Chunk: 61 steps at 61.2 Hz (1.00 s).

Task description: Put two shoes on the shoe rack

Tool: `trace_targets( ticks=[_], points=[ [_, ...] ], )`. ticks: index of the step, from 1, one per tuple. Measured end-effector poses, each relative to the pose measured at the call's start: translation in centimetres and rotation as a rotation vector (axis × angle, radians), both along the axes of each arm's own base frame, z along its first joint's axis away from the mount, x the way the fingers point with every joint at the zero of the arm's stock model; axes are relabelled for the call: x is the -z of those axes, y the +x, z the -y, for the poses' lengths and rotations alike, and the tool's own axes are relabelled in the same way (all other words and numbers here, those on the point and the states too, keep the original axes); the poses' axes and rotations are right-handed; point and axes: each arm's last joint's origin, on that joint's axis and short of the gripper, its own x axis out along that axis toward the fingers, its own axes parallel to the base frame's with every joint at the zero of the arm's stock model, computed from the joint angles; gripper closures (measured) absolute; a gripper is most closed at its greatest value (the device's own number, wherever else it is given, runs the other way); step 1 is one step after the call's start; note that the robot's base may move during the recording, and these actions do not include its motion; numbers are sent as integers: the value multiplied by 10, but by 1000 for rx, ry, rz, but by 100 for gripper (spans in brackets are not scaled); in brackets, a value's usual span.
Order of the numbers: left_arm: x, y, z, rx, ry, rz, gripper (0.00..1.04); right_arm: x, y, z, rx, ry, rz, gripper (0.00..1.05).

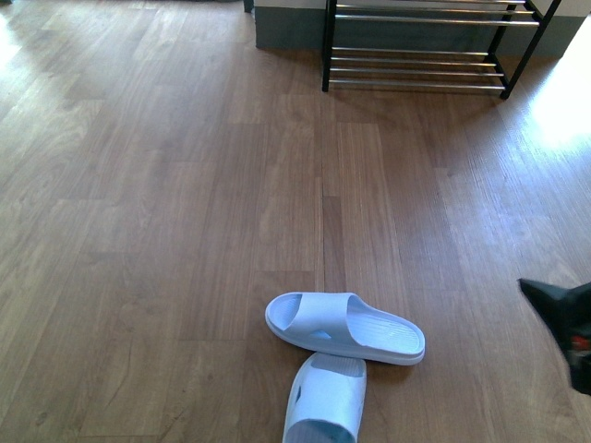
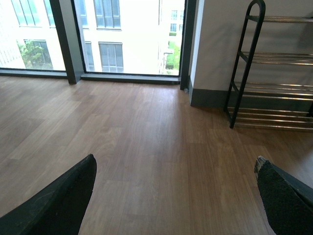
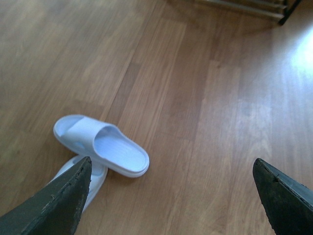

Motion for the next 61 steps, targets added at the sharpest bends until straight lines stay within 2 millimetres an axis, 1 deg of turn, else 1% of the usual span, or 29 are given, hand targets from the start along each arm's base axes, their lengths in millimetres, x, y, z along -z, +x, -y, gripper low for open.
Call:
trace_targets(
  ticks=[3,6,9,10,11,15,22,25,30,36,40,45,51,61],
  points=[
    [0,0,0,0,0,0,9,17,9,-2,-19,-11,-54,9],
    [0,0,0,0,0,0,9,41,16,-5,-43,-21,-137,9],
    [0,0,0,0,0,0,9,62,19,-8,-66,-31,-209,9],
    [0,0,0,0,0,0,9,72,19,-9,-76,-36,-244,9],
    [0,0,0,0,0,0,9,77,20,-9,-81,-38,-260,9],
    [0,0,0,0,0,0,9,115,19,-13,-106,-57,-390,9],
    [0,0,0,0,0,0,9,155,14,-17,-117,-54,-534,9],
    [0,0,0,0,0,0,9,167,13,-20,-116,-41,-581,9],
    [0,0,0,0,0,0,9,183,12,-25,-115,-23,-639,9],
    [0,0,0,0,0,0,9,201,13,-36,-127,-15,-689,9],
    [0,0,0,0,0,0,9,208,15,-43,-131,-2,-704,9],
    [0,0,0,0,0,0,9,219,21,-52,-115,73,-721,9],
    [0,0,0,0,0,0,9,227,32,-62,-61,184,-722,9],
    [0,0,0,0,0,0,9,236,42,-70,-5,250,-710,9]
  ],
)
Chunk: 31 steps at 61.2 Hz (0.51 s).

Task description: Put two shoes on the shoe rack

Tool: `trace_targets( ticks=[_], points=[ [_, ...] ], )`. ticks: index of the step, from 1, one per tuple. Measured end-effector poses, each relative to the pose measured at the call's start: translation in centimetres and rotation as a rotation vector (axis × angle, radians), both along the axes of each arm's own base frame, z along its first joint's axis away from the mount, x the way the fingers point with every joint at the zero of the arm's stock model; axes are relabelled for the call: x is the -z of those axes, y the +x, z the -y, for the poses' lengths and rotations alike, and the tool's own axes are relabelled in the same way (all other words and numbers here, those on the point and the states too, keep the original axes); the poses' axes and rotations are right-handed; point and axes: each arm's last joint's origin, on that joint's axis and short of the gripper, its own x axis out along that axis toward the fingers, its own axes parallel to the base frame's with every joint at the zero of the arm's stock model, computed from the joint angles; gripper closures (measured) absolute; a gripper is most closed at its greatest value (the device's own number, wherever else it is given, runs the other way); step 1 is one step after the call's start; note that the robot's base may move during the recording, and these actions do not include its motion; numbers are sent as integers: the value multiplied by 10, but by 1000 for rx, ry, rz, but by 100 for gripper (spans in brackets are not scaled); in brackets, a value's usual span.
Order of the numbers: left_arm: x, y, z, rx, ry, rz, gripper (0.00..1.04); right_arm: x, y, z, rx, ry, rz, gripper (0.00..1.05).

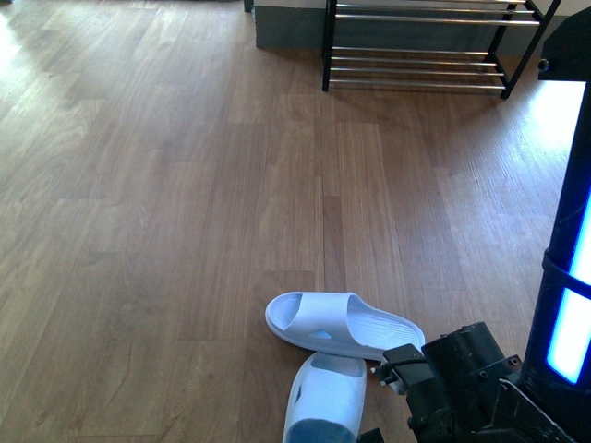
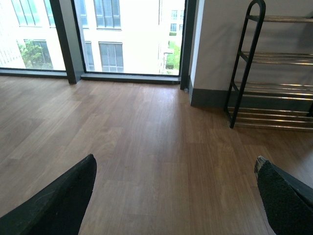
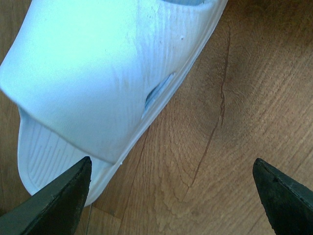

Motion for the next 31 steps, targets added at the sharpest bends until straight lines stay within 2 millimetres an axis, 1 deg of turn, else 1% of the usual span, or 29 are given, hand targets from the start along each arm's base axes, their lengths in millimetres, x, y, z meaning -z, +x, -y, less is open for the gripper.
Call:
trace_targets(
  ticks=[12,17,23,24,27,29,31],
  points=[
    [0,0,0,0,0,0,9,15,7,-3,25,1,-5,9],
    [0,0,0,0,0,0,9,21,13,0,54,-6,11,9],
    [0,0,0,0,0,0,9,22,18,4,86,1,24,9],
    [0,0,0,0,0,0,9,22,19,5,94,4,27,10],
    [0,0,0,0,0,0,9,21,21,7,114,14,37,20],
    [0,0,0,0,0,0,9,21,23,9,125,21,40,29],
    [0,0,0,0,0,0,9,21,24,9,129,26,43,33]
  ],
)
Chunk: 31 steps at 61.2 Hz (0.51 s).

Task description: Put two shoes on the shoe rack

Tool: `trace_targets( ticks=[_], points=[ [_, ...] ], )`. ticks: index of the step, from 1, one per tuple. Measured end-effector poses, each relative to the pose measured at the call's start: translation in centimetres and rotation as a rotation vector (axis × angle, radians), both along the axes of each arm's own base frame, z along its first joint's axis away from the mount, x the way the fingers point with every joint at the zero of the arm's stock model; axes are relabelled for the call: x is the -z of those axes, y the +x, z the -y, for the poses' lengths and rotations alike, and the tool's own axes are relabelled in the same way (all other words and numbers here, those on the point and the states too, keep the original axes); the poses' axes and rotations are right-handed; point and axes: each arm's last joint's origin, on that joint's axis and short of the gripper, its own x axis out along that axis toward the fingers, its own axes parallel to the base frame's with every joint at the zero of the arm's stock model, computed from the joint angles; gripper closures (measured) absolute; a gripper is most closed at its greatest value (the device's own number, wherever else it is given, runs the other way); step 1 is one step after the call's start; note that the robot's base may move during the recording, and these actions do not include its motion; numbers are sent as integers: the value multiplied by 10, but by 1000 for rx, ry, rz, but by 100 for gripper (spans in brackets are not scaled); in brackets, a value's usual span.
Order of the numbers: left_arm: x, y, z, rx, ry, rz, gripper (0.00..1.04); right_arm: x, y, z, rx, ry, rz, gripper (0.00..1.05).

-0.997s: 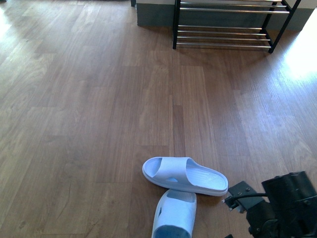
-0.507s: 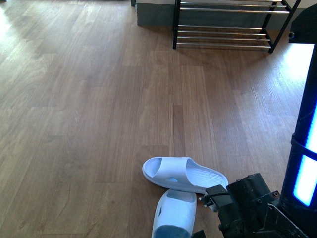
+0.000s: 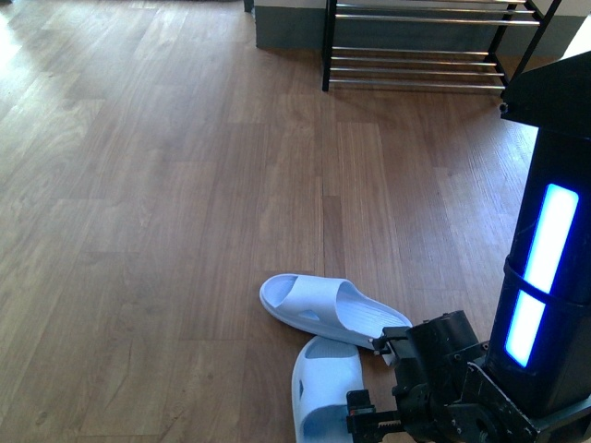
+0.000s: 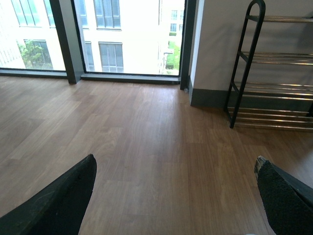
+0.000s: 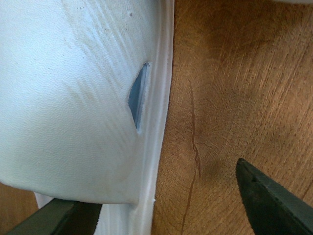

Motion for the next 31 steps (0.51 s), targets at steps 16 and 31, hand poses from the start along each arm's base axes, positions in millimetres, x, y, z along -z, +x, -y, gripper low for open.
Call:
trace_targets(
  ticks=[16,31],
  points=[
    [0,0,0,0,0,0,9,-2,6,2,36,75,27,71],
    [0,0,0,0,0,0,9,-6,5,2,32,117,37,103]
  ],
)
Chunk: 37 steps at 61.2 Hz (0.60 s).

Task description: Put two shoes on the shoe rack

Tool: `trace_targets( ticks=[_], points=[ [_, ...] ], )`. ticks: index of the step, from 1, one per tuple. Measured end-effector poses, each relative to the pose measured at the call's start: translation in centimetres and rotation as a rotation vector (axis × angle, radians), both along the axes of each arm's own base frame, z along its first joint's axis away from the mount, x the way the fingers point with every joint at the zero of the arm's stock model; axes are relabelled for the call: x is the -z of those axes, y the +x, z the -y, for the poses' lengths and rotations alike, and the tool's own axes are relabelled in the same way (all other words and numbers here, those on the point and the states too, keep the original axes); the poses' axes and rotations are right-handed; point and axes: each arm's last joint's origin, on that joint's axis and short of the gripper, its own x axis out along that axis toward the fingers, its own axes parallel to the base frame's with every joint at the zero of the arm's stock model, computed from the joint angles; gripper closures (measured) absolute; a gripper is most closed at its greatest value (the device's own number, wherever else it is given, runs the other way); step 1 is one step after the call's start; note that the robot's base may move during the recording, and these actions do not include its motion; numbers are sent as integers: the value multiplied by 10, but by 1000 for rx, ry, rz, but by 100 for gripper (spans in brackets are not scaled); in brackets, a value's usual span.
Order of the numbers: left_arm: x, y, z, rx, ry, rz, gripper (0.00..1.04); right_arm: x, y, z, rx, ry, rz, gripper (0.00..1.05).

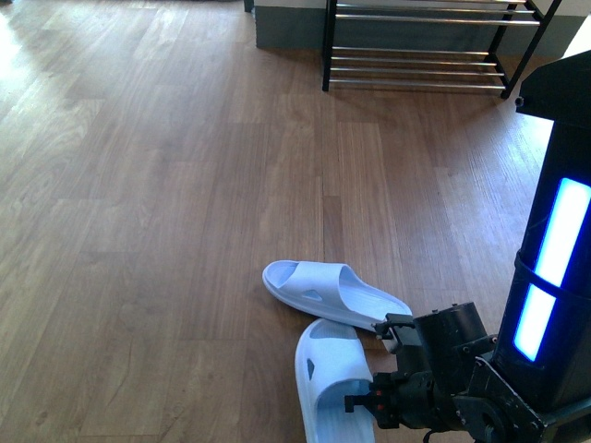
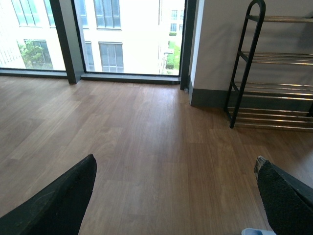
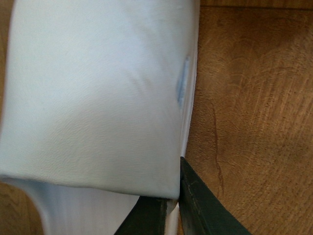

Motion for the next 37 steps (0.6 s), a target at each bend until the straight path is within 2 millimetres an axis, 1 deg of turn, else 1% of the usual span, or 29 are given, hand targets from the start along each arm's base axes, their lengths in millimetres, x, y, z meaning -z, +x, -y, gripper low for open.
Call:
trace_targets(
  ticks=[8,16,23,29,32,34,35,37],
  points=[
    [0,0,0,0,0,0,9,-11,-2,3,2,12,22,103],
    [0,0,0,0,0,0,9,-27,-9,10,-4,19,49,103],
    [0,0,0,0,0,0,9,-43,-18,21,-17,11,60,103],
    [0,0,0,0,0,0,9,-58,-25,34,-16,-40,49,103],
    [0,0,0,0,0,0,9,-69,-27,41,-14,-50,56,103],
    [0,0,0,0,0,0,9,-82,-28,47,-13,-56,74,103],
    [0,0,0,0,0,0,9,-93,-27,50,-14,-63,92,103],
    [0,0,0,0,0,0,9,-108,-26,54,-13,-71,127,103]
  ],
)
